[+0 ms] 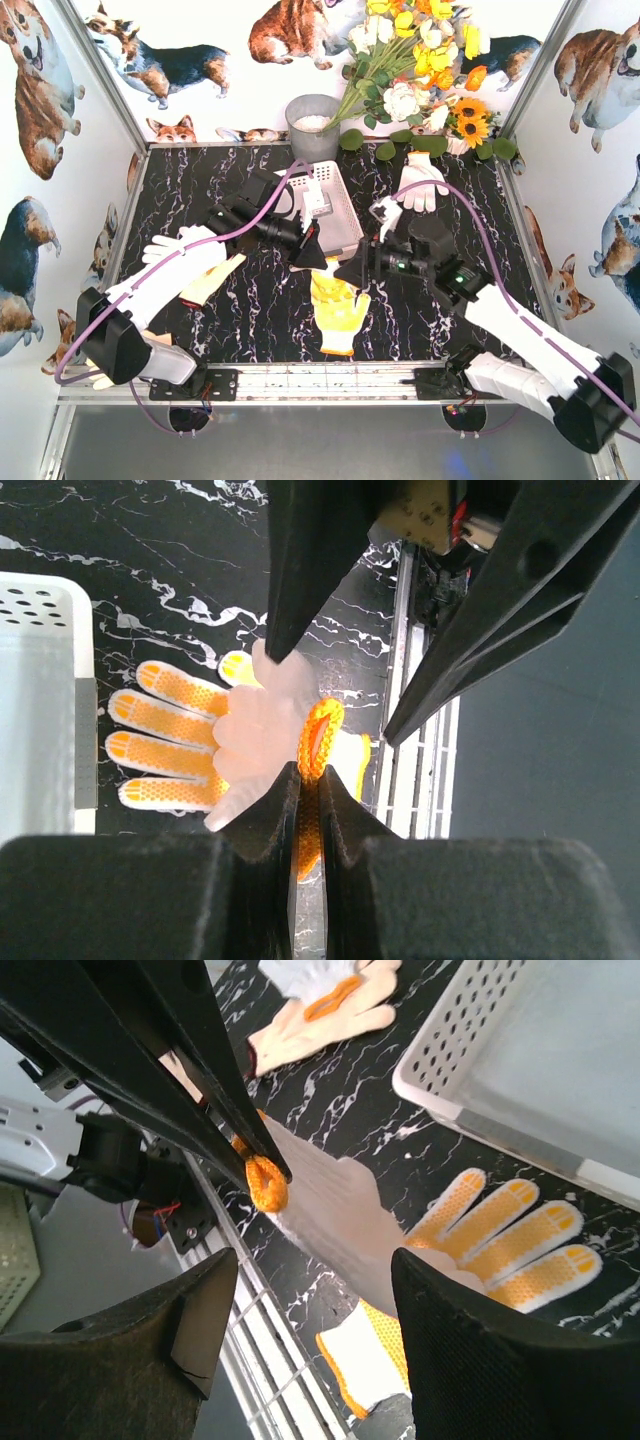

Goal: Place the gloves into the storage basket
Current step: Turn over the glove.

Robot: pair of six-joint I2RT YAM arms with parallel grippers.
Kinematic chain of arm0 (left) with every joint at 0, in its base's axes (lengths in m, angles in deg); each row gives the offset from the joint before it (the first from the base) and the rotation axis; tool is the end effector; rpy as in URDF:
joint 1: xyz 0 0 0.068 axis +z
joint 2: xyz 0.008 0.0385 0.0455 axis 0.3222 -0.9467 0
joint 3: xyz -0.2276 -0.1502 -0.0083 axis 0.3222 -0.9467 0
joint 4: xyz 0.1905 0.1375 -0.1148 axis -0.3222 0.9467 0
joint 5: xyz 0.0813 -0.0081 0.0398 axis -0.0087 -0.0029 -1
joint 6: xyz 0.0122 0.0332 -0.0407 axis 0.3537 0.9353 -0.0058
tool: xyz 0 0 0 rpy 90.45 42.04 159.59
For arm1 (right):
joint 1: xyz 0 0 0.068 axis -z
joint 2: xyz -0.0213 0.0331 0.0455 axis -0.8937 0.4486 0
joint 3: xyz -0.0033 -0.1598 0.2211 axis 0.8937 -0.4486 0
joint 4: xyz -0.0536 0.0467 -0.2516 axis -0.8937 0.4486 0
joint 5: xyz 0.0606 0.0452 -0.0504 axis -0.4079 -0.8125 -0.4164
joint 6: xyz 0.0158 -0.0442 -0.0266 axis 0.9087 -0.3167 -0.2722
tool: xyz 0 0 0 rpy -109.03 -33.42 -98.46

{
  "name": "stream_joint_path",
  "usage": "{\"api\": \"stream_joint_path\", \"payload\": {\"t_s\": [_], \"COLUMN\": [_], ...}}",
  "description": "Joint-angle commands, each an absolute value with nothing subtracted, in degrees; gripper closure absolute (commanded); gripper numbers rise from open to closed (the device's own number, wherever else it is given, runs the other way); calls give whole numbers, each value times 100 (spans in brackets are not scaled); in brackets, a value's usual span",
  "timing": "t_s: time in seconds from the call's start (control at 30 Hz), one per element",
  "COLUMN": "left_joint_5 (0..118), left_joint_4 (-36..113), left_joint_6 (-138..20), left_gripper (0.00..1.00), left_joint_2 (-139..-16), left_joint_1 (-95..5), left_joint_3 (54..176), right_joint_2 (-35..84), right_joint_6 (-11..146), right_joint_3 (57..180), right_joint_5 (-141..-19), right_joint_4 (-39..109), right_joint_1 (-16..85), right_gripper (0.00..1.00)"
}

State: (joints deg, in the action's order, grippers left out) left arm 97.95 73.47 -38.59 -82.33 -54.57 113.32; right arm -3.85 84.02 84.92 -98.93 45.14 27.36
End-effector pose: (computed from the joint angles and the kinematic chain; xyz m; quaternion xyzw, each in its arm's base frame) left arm 0.2280 -0.1967 0.3242 0.4679 0.7153 -0.4436 0.2694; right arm 0.1617 0.1371 0.2974 -0.2150 0.7873 0.4347 0.3807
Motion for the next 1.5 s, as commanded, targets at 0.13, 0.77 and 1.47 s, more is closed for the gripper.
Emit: {"api": "stream_joint_path", "payload": {"t_s": [0.13, 0.77, 1.47], "left_joint_5": [10214, 9664, 9636], "left_joint_4": [7418, 7066, 6677], "left_joint_6": [-3730, -3728, -3891], "left_gripper": [100, 73, 100], "left_joint_2": [-8307, -8098, -7766], "left_joint_1": [-5453, -5444, -5366], "left_joint_3": [11518, 10969, 10838], "right_joint_2": [266, 22, -75], "right_joint_6": [8291, 8690, 8115], "right_joint_3": [8954, 8520, 8936], "right_joint_5": [-10873, -10325, -10502], "right_joint_4": [3938, 3450, 4364], "right_joint_1": [2713, 2713, 2714], "right_gripper": [47, 100, 71]}}
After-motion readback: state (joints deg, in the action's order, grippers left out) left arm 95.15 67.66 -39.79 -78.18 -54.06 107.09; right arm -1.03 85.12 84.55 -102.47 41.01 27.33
